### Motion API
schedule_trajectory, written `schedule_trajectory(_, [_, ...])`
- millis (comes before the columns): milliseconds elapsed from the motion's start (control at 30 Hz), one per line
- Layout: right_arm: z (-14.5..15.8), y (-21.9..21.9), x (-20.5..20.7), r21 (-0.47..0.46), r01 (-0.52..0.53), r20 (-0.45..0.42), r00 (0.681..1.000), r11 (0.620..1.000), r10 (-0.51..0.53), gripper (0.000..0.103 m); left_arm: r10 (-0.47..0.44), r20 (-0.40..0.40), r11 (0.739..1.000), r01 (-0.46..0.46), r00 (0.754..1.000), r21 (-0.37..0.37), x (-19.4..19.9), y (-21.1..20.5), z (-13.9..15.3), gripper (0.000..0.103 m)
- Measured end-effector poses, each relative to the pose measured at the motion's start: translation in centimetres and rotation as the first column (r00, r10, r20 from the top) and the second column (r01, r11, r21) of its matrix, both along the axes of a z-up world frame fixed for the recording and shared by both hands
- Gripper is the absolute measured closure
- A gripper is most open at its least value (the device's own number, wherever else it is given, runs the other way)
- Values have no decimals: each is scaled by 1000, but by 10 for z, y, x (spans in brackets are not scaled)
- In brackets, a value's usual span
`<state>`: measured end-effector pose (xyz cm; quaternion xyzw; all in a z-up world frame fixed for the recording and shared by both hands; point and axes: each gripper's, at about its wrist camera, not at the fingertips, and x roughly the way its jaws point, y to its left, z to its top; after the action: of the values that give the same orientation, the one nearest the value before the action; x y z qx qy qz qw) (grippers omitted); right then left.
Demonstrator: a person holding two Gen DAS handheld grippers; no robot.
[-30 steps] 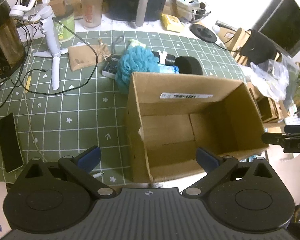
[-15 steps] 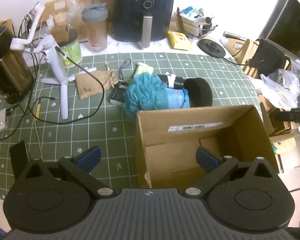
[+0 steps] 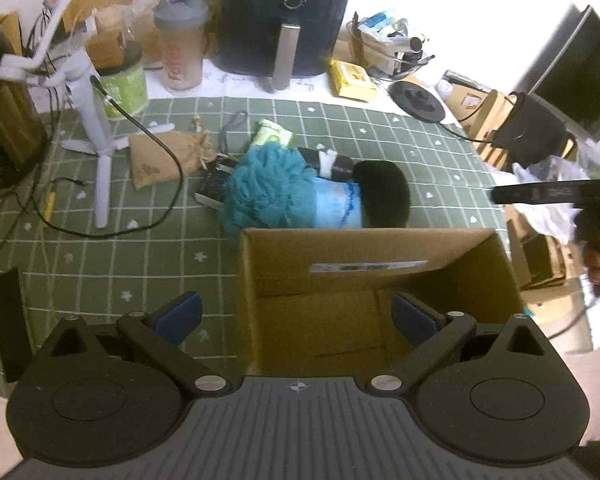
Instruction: Organize soft objects
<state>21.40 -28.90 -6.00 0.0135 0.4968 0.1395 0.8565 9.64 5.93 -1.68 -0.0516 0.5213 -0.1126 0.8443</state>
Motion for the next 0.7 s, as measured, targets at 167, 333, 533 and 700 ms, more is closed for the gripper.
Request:
schedule_trajectory(167, [-21,14,26,-29,-82,28,996,996,83,0,14,-14,1000,-14,1000,-10,-1,-2,-4,0])
schedule_trajectory(333, [-40,37,52,-40,-202,11,979,978,203,0,66,-45,998,-65,997,14,-3,2,-10,0])
schedule_trajectory(533, [-67,61,80,-45,-273,-4,962,961,273,0,102,-63,995,-101,993,18,-8,7,-12,0])
schedule_trajectory(700, [-88,77,100,-25,-317,-36,948,948,316,2,145,-58,989,-143,988,27,-13,11,-11,0])
